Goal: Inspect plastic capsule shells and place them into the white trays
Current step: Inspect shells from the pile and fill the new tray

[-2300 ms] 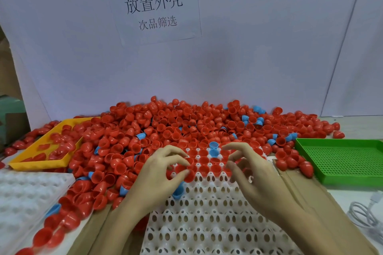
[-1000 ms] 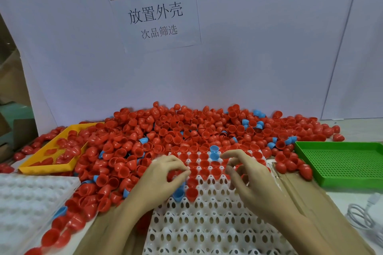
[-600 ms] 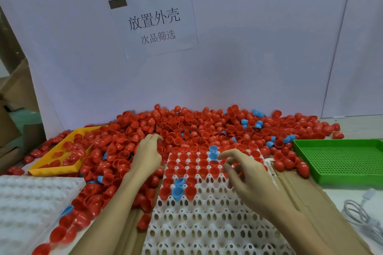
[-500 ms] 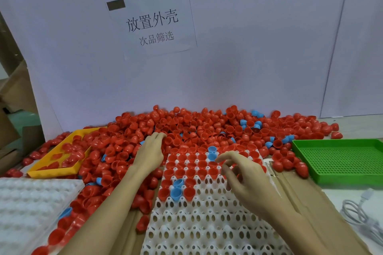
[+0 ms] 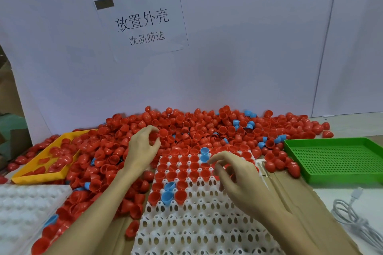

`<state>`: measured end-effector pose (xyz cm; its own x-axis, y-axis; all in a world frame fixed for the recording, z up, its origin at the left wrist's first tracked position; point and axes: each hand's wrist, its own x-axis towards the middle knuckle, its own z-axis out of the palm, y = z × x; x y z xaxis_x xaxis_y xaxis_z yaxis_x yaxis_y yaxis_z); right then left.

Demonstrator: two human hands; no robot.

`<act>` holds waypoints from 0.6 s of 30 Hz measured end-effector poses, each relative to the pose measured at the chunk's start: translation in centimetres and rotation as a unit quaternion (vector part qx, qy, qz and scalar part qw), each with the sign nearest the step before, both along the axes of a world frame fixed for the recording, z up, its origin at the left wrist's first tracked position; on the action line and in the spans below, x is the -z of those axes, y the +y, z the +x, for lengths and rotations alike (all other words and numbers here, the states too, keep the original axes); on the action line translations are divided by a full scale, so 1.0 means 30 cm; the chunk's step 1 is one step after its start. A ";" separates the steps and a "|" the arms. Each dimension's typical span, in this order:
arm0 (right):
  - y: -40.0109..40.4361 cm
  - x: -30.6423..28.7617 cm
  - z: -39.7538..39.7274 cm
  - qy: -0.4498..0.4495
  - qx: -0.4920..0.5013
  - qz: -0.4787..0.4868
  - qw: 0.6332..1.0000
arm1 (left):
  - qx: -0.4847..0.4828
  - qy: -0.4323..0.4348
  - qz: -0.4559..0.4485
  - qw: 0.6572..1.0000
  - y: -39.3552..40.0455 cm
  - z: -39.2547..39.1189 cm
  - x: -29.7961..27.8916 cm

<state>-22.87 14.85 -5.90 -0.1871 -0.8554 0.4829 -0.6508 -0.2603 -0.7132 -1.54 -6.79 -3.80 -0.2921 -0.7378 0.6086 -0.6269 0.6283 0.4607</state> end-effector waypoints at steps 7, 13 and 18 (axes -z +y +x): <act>0.021 -0.052 0.031 -0.194 -0.080 0.050 0.976 | 0.216 0.111 0.135 0.961 0.398 -0.021 -0.035; 0.034 -0.070 0.046 -0.194 -0.096 0.040 0.976 | 0.236 0.196 0.202 0.930 0.483 -0.040 0.019; 0.044 -0.082 0.037 -0.196 -0.126 0.039 0.972 | 0.271 0.255 0.199 0.906 0.480 -0.015 0.029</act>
